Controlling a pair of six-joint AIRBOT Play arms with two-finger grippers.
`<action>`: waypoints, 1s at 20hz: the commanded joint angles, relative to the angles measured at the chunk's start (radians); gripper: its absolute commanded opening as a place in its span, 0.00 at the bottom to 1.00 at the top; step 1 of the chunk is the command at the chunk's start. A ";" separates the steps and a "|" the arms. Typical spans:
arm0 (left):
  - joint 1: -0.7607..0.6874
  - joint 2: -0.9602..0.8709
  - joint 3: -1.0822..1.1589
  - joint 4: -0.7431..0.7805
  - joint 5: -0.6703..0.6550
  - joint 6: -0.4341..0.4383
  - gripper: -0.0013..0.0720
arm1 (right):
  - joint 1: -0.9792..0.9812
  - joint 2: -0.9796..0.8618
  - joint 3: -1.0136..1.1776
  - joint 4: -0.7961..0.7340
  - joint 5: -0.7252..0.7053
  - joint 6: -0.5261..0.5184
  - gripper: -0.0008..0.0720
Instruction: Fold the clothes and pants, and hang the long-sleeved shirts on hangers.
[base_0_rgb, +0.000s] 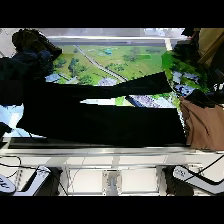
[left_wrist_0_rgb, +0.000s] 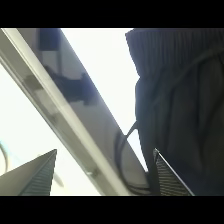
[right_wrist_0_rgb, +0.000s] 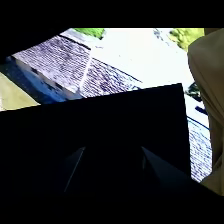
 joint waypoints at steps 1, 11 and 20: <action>0.027 0.027 -0.049 -0.135 0.026 0.000 0.97 | -0.002 0.079 -0.018 0.012 0.005 -0.002 0.53; 0.027 0.027 -0.049 -0.288 0.025 -0.001 0.97 | -0.002 0.092 -0.018 0.013 0.085 0.001 0.53; 0.027 0.027 -0.049 -0.288 0.025 0.000 0.97 | -0.002 0.092 -0.018 0.013 0.077 0.002 0.53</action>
